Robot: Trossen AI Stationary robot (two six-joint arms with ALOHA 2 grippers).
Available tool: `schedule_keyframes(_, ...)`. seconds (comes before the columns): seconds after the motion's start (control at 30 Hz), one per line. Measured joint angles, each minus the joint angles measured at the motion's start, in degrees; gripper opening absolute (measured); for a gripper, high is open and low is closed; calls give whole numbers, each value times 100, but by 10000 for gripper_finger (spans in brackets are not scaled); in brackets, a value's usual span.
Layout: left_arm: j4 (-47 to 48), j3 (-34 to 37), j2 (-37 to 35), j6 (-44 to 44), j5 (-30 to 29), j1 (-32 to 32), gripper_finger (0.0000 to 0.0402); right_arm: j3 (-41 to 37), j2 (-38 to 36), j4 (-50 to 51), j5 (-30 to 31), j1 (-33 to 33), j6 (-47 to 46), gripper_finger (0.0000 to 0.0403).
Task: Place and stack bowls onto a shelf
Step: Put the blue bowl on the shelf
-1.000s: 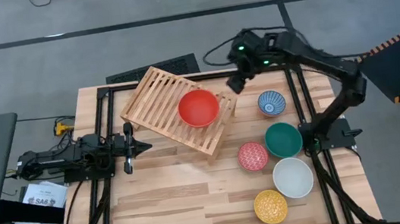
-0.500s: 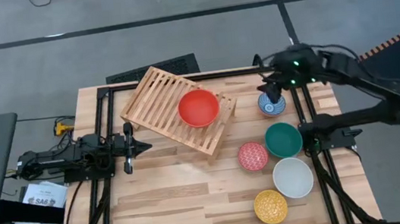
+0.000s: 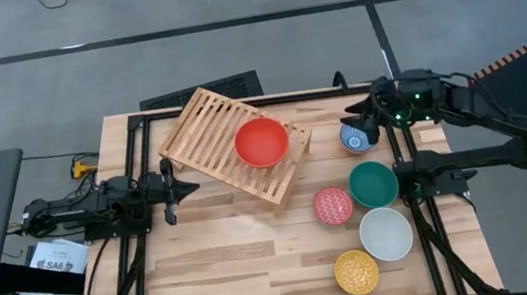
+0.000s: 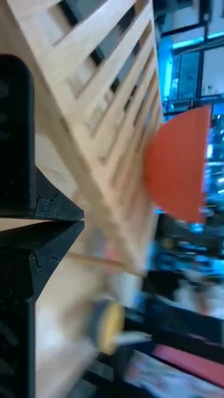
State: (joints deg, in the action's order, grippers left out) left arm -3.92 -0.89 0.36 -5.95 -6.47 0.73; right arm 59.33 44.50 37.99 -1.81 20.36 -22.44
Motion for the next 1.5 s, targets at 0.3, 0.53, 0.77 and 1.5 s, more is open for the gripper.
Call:
schedule_keyframes(0.3,-2418,0,-4,-2513,-1088,0,0,0,305,-485,-91,-174,-155,240)
schedule_keyframes(0.53,-2825,-472,269,-2619,-1512,2,7,1,469,-729,-133,-199,-172,240)
schedule_keyframes(0.77,-1440,-2199,1735,-1497,-1602,0,80,331,454,-539,70,-28,-240,240)
schedule_keyframes(1.5,30,-4098,3688,-768,-1722,1,198,400,1379,2781,1242,1587,-1521,239)
